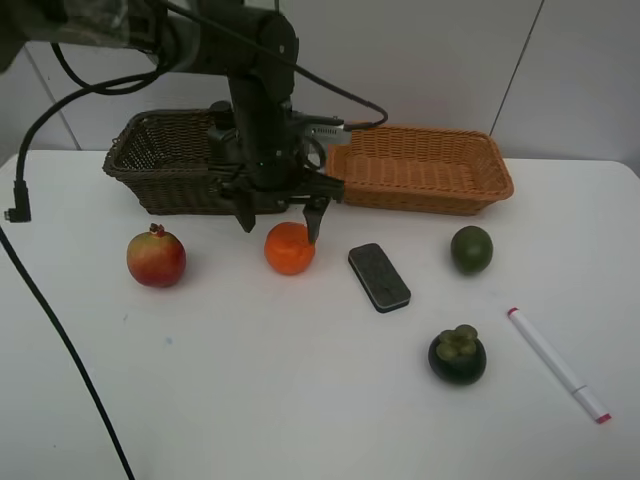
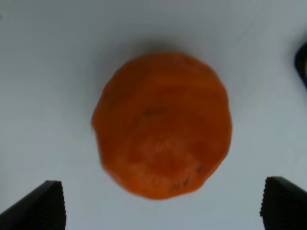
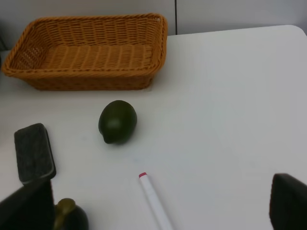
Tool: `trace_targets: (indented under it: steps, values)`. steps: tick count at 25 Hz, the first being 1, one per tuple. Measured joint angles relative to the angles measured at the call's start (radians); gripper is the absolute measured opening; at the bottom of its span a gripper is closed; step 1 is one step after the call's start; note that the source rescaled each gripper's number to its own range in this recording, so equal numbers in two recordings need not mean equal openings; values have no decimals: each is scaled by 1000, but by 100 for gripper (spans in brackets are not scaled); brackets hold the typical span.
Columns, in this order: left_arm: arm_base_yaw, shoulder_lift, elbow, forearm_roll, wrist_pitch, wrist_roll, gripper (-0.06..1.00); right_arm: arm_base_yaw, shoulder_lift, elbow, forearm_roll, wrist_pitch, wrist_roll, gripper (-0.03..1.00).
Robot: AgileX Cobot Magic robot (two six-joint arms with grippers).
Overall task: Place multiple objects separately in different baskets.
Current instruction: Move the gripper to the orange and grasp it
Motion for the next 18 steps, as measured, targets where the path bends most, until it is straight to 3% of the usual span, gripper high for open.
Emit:
trace_targets:
  steps: [5,18]
  values:
    - [-11,79,1,-39,-64,-9,100,0,0,0,0,0,0,99]
    - [-11,116,1,-3,-77,-12,100,0,0,0,1,0,0,99]
